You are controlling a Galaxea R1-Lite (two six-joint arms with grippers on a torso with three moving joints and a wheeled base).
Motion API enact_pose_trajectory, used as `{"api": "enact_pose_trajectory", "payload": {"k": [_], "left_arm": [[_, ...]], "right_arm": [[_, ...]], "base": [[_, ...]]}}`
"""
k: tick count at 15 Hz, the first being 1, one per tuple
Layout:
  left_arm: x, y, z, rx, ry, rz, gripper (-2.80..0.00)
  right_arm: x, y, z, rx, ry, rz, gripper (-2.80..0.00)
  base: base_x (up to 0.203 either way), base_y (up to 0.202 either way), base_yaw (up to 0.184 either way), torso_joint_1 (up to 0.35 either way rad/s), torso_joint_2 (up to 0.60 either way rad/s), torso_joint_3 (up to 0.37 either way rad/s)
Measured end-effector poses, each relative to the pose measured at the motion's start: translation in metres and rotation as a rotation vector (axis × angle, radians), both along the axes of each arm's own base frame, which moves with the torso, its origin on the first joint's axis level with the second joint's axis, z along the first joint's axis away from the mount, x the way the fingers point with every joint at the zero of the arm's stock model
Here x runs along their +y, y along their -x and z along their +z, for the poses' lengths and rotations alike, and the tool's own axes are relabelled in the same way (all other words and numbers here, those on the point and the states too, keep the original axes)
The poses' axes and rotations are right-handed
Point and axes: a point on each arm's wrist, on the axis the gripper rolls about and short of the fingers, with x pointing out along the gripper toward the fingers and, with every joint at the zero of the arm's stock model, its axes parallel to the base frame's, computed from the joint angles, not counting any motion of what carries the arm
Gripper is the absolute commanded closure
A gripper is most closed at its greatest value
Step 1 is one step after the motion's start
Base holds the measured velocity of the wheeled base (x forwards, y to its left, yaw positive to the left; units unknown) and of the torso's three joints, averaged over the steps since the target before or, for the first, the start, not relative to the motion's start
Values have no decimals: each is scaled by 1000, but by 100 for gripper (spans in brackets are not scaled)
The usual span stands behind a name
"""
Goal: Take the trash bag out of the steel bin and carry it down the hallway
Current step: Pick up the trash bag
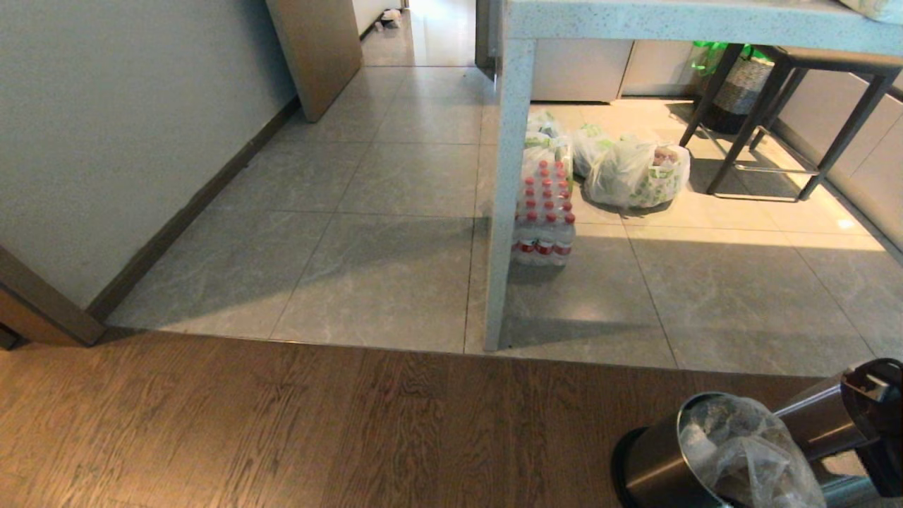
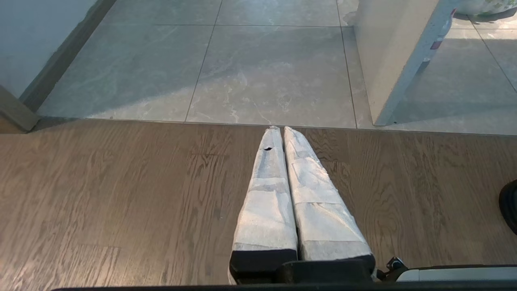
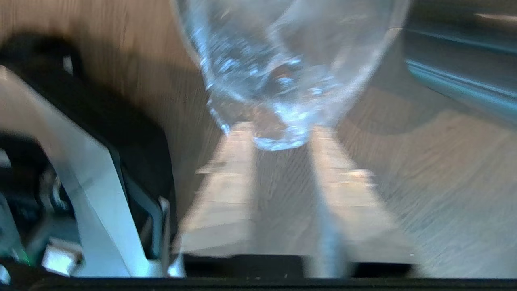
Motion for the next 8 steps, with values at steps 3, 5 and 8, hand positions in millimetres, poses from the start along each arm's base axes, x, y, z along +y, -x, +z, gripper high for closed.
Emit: {"api": "enact_pose_trajectory", "payload": {"k": [3,5,8], "left_arm": [[0,0,0,0,0,0,0],[0,0,0,0,-1,0,0],[0,0,0,0,0,0,0]], "right_arm": [[1,1,-16,44,-3,103,-280],[-2,-3,-24,48,17,172,-280],[-11,-16,-36,30,52,215,-280]], "base": [[0,0,0,0,0,0],[0,0,0,0,0,0],[0,0,0,0,0,0]]}}
